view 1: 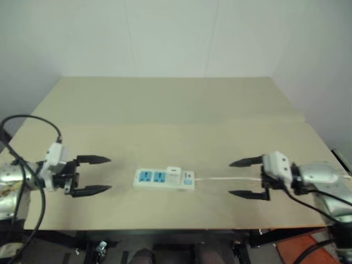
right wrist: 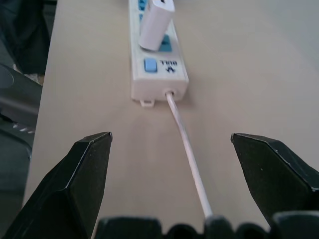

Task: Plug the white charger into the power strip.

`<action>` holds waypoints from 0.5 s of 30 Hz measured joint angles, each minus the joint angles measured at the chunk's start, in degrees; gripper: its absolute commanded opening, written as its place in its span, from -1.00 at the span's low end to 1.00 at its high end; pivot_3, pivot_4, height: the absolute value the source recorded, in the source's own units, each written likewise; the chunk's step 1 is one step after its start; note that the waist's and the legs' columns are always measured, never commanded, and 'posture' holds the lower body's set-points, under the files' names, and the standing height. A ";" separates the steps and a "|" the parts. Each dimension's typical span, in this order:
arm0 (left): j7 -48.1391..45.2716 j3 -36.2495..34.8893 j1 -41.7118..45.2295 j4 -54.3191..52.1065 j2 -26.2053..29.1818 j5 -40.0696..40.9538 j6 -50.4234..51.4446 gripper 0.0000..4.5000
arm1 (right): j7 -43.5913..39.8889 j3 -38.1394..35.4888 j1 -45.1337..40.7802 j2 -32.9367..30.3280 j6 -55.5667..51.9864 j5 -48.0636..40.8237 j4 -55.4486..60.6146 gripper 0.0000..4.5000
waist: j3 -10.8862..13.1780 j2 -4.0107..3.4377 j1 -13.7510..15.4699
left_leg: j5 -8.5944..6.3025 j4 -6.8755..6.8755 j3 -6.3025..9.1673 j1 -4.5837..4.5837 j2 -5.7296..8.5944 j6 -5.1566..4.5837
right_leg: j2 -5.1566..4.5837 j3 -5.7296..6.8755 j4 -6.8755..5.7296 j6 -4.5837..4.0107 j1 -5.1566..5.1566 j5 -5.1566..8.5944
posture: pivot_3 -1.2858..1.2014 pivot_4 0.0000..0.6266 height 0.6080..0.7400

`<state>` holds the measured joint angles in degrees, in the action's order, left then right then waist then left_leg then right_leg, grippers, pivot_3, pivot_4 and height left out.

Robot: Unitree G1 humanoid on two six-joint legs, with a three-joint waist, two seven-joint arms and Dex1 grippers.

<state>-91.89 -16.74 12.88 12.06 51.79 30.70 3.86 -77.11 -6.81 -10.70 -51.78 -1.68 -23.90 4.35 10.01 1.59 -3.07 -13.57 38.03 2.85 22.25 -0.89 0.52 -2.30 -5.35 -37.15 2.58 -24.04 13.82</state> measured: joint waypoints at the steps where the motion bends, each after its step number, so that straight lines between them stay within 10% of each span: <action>1: 0.06 -0.31 -0.12 -0.09 0.08 0.25 0.02 1.00 | -0.04 -0.87 0.58 -0.52 -0.35 -0.15 0.51 0.98 | 0.00 0.00 0.01 | 0.00 0.00 0.00 -0.01 0.00 0.00 | 0.00 0.00 0.00 0.01 0.00 0.01 | 0.03 -0.52 1.00; 15: 2.41 -0.28 0.38 -0.66 -0.41 1.31 0.92 1.00 | 2.36 -6.52 6.89 -3.78 -3.92 -1.61 4.24 0.98 | 0.00 0.01 0.55 | 0.00 0.00 -0.03 0.03 0.01 0.00 | 0.01 -0.05 0.01 0.02 -0.01 0.01 | 0.03 -0.52 1.00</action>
<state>-89.48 -17.01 13.25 11.39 51.37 32.00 4.79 -74.75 -13.33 -3.81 -55.57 -5.59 -25.52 8.59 10.01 1.61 -2.52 -13.57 38.03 2.81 22.28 -0.87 0.52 -2.29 -5.40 -37.14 2.60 -24.06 13.84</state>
